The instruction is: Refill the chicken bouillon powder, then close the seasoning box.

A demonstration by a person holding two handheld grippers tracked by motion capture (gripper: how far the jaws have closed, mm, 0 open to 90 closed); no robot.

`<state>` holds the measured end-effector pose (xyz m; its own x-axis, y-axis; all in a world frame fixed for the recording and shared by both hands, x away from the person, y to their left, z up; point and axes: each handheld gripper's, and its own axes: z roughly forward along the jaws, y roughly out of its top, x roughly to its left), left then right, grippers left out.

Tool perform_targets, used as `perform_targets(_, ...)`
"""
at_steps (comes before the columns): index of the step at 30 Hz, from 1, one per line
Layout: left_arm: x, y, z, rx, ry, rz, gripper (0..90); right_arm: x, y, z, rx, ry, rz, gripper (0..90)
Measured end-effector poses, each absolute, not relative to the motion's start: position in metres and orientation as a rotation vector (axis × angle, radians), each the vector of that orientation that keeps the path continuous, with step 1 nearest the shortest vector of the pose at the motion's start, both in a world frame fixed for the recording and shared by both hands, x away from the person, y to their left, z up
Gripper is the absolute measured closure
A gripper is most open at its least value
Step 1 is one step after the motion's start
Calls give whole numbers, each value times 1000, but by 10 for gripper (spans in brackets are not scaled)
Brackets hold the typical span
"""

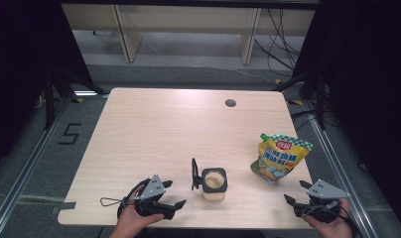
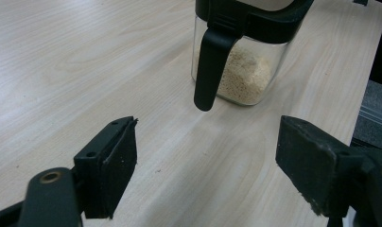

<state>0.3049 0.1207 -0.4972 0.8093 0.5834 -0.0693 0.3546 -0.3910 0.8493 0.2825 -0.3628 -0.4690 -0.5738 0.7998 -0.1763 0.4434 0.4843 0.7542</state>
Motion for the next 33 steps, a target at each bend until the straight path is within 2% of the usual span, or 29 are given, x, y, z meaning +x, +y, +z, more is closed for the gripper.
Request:
perform_targets(16,302,115,-487,1987,720,282,213,273,-345,-473,963,2290,928,253)
perform_targets(21,305,114,-479,1973,703,279,244,274,-342,-475,928,2306,914,258)
perform_targets(24,306,112,-473,1979,683,288,334,274,-342,-474,932,2300,912,258)
perform_targets(29,308,107,-462,1967,637,311,657,274,-341,-475,935,2307,910,261)
perform_targets(33,308,102,-458,1999,606,364,825,272,-338,-475,931,2314,911,262)
